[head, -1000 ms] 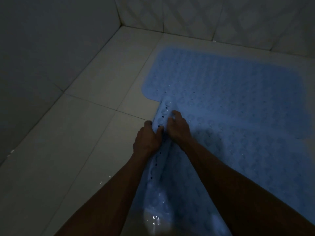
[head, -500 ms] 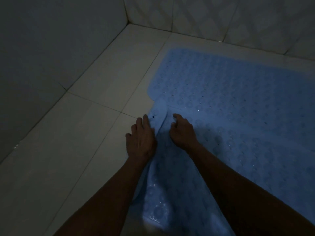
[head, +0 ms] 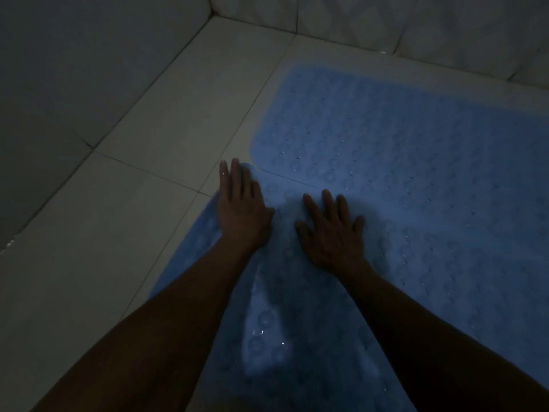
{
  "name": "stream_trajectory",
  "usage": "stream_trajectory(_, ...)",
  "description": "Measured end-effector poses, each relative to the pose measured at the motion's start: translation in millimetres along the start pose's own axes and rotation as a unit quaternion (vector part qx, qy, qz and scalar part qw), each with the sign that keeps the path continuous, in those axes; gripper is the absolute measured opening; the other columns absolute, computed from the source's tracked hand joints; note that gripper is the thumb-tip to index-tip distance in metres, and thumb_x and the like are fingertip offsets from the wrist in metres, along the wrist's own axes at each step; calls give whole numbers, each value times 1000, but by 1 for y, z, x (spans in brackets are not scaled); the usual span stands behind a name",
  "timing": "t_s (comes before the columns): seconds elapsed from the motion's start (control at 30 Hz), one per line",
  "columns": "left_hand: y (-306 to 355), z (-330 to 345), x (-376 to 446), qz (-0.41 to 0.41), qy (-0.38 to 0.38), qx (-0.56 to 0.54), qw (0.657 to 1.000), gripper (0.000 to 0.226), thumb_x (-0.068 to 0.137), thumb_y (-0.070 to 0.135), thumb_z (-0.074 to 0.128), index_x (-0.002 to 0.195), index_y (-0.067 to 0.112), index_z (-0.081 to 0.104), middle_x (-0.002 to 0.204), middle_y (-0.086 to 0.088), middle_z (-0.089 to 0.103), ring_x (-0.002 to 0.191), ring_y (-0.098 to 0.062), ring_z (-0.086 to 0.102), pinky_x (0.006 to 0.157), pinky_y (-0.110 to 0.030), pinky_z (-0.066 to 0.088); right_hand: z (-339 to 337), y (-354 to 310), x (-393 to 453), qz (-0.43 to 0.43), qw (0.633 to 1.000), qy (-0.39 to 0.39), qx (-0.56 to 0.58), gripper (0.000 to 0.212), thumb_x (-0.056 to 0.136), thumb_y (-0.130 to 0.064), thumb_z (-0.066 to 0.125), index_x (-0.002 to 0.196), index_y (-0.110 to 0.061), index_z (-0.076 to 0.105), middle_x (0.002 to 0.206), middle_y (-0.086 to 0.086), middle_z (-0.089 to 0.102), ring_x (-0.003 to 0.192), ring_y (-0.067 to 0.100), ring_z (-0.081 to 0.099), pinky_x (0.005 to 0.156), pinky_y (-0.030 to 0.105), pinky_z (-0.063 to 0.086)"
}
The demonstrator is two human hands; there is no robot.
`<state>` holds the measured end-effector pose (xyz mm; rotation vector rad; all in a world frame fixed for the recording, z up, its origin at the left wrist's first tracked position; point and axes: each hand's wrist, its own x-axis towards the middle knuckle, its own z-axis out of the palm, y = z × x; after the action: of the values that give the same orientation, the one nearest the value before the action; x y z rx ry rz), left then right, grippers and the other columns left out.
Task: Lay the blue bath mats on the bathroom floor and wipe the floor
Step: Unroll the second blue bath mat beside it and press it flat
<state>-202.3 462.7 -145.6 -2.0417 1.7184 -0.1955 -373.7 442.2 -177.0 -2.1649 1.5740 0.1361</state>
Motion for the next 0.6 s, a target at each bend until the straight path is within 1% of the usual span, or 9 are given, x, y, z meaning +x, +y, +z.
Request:
stream_trajectory(0.07, 4, 13, 2, -2, 6, -22, 1000, 78, 99, 58, 4, 158, 7, -4, 165, -12, -13, 148, -34, -27, 107, -57, -33, 6, 2, -2, 2, 1000, 13, -2, 63, 99, -62, 18, 155, -45, -7, 165, -6, -17, 151, 22, -19, 118, 61, -6)
stream_trajectory(0.1, 6, 20, 1, -5, 4, -53, 999, 77, 100, 57, 1, 157, 7, -7, 165, -11, -14, 148, -32, -28, 108, -56, -33, 9, 3, -4, 2, 1000, 24, -3, 63, 99, -63, 17, 155, -46, -8, 165, -7, -18, 151, 22, -19, 119, 60, -7)
stream_trajectory(0.17, 9, 35, -1, -8, -7, -131, 991, 74, 100, 55, -2, 158, 8, -8, 165, -8, -14, 149, -29, -24, 113, -57, -26, 16, 3, -6, 3, 999, 46, -3, 63, 99, -64, 14, 154, -47, -10, 164, -8, -19, 151, 21, -20, 119, 59, -7)
stream_trajectory(0.23, 11, 46, 0, -8, -14, -210, 978, 72, 101, 55, -1, 158, 11, -9, 165, -6, -16, 150, -25, -21, 118, -57, -15, 21, 4, -7, 5, 998, 58, -5, 64, 98, -65, 12, 154, -47, -12, 164, -9, -20, 151, 20, -20, 119, 59, -8)
stream_trajectory(0.3, 11, 53, 2, -10, -8, -255, 967, 72, 102, 55, 1, 158, 12, -8, 165, -3, -17, 151, -22, -19, 120, -57, -9, 24, 5, -7, 5, 997, 70, -11, 66, 97, -67, 13, 154, -46, -12, 164, -8, -19, 151, 21, -19, 119, 58, -8)
stream_trajectory(0.43, 11, 59, 6, -11, 13, -269, 963, 74, 101, 58, 4, 159, 13, -3, 166, -1, -11, 152, -20, -15, 120, -58, -7, 29, 5, -6, 8, 994, 107, -21, 69, 95, -69, 17, 156, -44, -3, 167, -6, -9, 153, 23, -10, 119, 61, -1)
stream_trajectory(0.6, 9, 64, 7, -7, 26, -272, 962, 77, 100, 63, 9, 160, 16, -2, 167, 1, -9, 153, -21, -12, 119, -60, -2, 33, 6, -5, 5, 992, 121, -27, 69, 96, -68, 23, 157, -42, 4, 167, -3, -3, 154, 25, -6, 119, 62, 3)
